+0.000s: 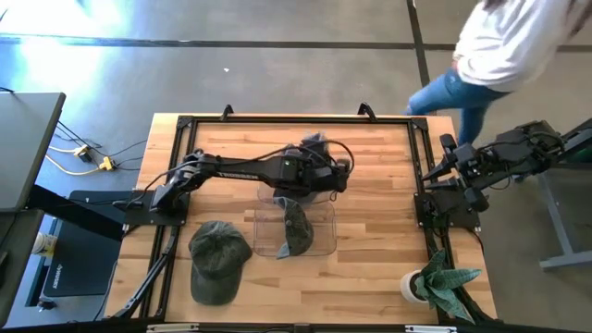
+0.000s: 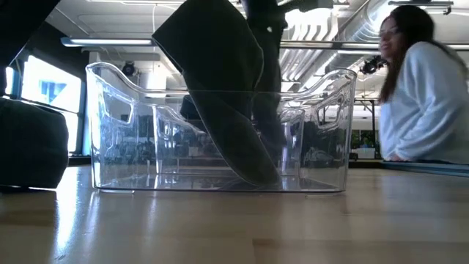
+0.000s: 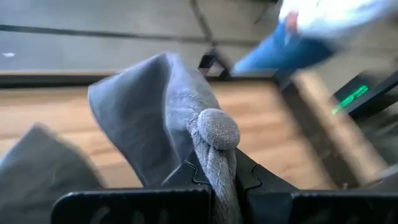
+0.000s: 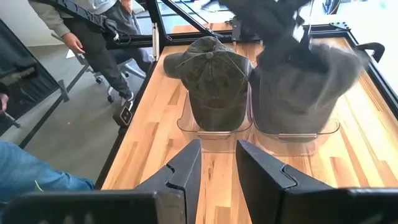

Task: Pick & Place hat
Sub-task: Put the gray cap into the top transparent bin

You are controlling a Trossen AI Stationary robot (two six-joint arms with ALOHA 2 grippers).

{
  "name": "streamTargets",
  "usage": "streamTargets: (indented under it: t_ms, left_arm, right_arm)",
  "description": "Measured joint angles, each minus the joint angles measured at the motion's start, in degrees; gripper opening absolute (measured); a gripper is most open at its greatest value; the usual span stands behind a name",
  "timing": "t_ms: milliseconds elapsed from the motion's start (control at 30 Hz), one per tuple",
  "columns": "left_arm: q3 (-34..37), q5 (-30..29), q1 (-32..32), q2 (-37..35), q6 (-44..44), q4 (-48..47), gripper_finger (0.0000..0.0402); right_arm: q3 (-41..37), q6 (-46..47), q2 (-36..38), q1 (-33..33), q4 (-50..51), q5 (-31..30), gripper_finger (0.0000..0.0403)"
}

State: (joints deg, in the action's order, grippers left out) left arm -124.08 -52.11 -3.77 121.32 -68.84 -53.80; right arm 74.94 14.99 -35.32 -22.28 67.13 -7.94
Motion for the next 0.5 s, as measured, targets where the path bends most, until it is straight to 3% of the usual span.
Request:
streamTargets:
  t_ms: [300,500]
  left_arm:
    - [0.1,1.2,0.0,3.1,1.1,2.8,0.0000]
    - [0.1,-1.3,-0.4,4.3,1.1,2.4,0.0000]
  right_arm:
    - [0.0,1.3,0.6,0.0,0.0,0.0,0.0096]
    - [0.0,1.7,0.6,0.0,0.0,0.3,0.0096]
